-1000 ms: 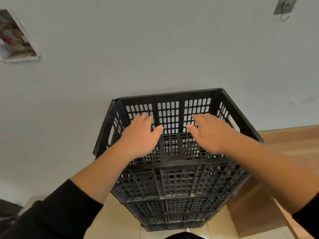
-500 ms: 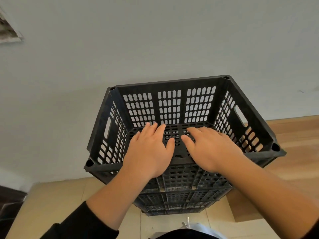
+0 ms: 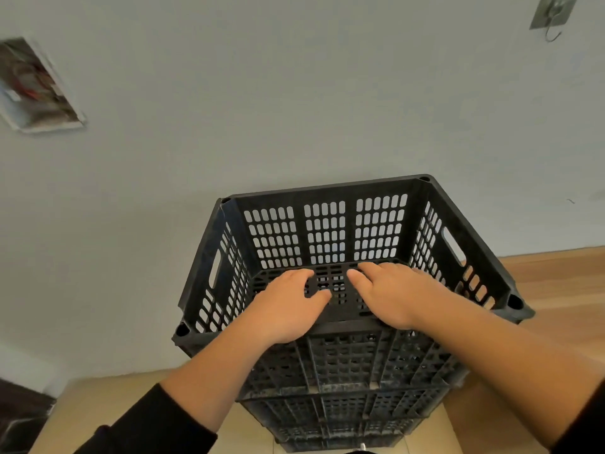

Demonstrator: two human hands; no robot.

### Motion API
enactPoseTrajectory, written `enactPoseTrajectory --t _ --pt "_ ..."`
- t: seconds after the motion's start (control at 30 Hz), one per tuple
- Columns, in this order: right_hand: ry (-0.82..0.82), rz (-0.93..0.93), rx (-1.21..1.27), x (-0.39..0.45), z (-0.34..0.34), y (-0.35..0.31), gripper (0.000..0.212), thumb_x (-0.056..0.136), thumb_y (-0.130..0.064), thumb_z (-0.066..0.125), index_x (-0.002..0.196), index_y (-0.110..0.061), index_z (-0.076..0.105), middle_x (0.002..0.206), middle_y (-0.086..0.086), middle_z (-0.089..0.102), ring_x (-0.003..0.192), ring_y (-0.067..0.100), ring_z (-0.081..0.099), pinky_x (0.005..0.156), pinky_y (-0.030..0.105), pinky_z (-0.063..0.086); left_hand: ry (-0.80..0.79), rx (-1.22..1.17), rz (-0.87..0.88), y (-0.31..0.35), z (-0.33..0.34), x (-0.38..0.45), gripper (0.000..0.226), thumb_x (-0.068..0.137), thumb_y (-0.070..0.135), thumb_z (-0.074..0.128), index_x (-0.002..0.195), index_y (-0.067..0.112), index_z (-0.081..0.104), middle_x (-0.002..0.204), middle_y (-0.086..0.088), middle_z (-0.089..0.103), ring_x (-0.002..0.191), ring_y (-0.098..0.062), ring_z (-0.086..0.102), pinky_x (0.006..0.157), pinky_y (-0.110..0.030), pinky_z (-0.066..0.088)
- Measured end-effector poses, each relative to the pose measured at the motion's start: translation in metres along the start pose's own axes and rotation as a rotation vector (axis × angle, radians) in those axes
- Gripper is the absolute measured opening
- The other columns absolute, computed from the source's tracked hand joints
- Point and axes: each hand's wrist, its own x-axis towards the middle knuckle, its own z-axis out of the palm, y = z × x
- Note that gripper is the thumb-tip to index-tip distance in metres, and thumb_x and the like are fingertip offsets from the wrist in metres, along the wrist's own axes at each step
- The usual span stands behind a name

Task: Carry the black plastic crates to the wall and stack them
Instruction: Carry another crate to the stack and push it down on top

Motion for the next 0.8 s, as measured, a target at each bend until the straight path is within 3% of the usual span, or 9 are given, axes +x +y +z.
enactPoseTrajectory --t 0.1,0.17,0.23,0.37,0.53,0.8 --pt "0.199 0.014 -0.026 0.016 -0.026 0.026 0.078 0.102 -0.067 0.008 0.157 -0.02 0.036 0.158 0.01 0.047 0.147 0.028 0.042 0.121 0.055 0.032 -0.05 0.045 0.008 -0.012 -0.025 0.009 0.067 0.104 0.059 0.047 0.163 0.029 0.036 0.169 0.001 0.036 0.151 -0.023 0.04 0.123 -0.046 0.034" --pt "0.324 0.014 -0.086 0.031 -0.046 0.053 0.073 0.104 -0.06 0.016 0.16 -0.017 0.033 0.165 0.009 0.039 0.153 0.027 0.033 0.124 0.055 0.028 0.046 0.144 0.004 -0.025 -0.047 0.02 0.066 0.105 0.057 0.047 0.162 0.027 0.037 0.169 -0.001 0.037 0.153 -0.024 0.038 0.123 -0.048 0.033" --pt "0.384 0.005 -0.151 0.043 -0.065 0.077 0.07 0.105 -0.057 0.021 0.163 -0.017 0.026 0.171 0.006 0.027 0.159 0.025 0.019 0.127 0.052 0.02 0.178 0.235 0.005 -0.042 -0.069 0.033 0.068 0.106 0.056 0.046 0.164 0.025 0.033 0.173 0.0 0.028 0.159 -0.022 0.024 0.126 -0.048 0.026" --pt "0.358 0.015 -0.255 0.063 -0.082 0.115 0.074 0.106 -0.057 0.026 0.166 -0.017 0.012 0.175 0.005 0.009 0.161 0.023 0.003 0.129 0.046 0.008 0.298 0.349 0.003 -0.079 -0.102 0.062 0.074 0.104 0.062 0.044 0.167 0.027 0.025 0.177 0.0 0.013 0.163 -0.022 0.006 0.127 -0.054 0.018" --pt "0.229 0.07 -0.211 0.073 -0.058 0.134 0.095 0.098 -0.074 0.023 0.166 -0.013 0.002 0.175 0.007 -0.004 0.16 0.021 -0.009 0.129 0.043 0.004 0.252 0.435 -0.078 -0.11 -0.091 0.076 0.088 0.099 0.076 0.036 0.169 0.029 0.013 0.178 -0.001 0.0 0.163 -0.025 -0.001 0.127 -0.051 0.009" --pt "0.216 0.055 -0.163 0.076 -0.057 0.136 0.104 0.086 -0.087 0.016 0.167 -0.023 0.001 0.174 0.003 -0.008 0.159 0.018 -0.015 0.128 0.044 0.003 0.265 0.407 -0.056 -0.122 -0.083 0.086 0.089 0.095 0.082 0.034 0.168 0.035 0.017 0.177 0.006 0.004 0.163 -0.02 -0.005 0.127 -0.05 0.01"
